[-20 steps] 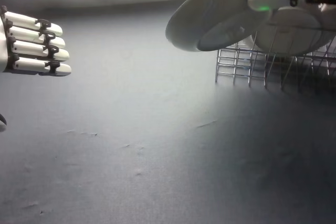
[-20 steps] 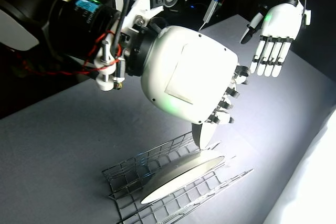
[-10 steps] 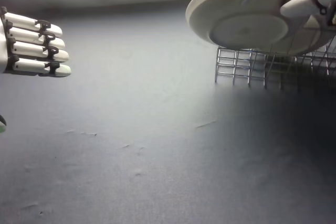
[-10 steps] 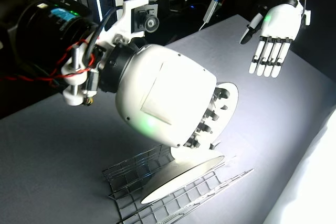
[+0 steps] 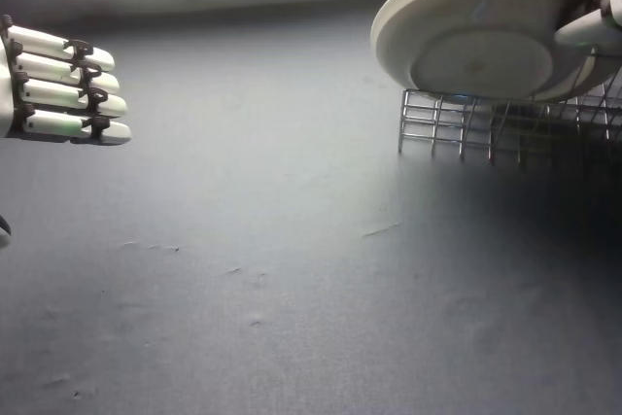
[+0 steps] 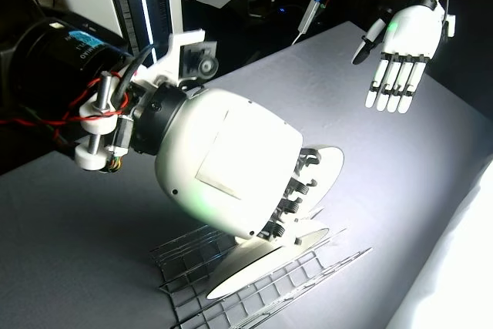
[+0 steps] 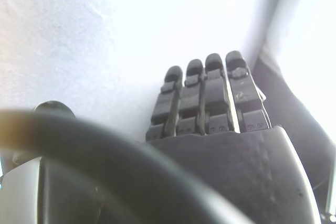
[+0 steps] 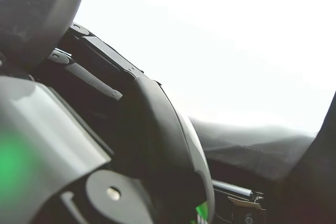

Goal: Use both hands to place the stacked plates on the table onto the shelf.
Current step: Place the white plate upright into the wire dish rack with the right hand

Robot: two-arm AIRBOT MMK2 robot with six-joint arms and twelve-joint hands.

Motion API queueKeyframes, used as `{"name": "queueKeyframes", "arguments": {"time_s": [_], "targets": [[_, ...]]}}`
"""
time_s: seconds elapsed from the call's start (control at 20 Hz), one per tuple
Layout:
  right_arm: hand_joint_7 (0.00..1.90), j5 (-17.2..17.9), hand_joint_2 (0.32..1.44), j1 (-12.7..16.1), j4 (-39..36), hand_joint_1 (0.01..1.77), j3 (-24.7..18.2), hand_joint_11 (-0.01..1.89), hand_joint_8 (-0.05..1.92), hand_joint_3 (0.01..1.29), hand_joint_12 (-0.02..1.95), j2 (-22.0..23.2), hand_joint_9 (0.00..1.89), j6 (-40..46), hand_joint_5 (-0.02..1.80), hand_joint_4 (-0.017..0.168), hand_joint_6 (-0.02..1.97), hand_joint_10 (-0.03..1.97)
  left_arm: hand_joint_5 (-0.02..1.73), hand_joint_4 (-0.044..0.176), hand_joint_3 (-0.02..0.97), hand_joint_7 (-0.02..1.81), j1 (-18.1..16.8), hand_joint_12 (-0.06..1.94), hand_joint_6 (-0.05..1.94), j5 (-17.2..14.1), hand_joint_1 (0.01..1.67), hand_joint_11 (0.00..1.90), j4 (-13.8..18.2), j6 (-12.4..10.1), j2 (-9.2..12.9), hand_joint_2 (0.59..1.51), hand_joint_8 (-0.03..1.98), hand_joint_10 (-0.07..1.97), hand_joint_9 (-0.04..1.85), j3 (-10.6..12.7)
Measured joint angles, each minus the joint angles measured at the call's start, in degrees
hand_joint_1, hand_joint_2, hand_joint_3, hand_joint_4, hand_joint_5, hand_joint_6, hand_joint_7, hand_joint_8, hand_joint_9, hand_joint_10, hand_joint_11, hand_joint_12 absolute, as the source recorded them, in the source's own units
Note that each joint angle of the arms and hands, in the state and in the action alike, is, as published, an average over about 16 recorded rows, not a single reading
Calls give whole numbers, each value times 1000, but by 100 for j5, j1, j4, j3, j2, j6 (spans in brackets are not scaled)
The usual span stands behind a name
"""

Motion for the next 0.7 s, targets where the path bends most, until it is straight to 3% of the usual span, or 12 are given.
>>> {"name": "queueKeyframes", "arguments": {"time_s": [0.5, 0.7], "targets": [[1175, 158, 979, -159, -911, 1363, 76, 755, 668, 11, 1128, 3, 993, 49, 962, -10, 857, 989, 12, -1, 10, 16, 0, 6, 5, -59, 20, 14, -1, -62, 0, 1133, -1, 6, 17, -15], [1138, 198, 980, -167, -1098, 1340, 100, 720, 653, 11, 1118, 3, 980, 31, 946, -9, 827, 832, 12, -1, 10, 17, 1, 6, 5, -107, 20, 14, 0, -121, 0, 1134, -2, 6, 17, -21]]}}
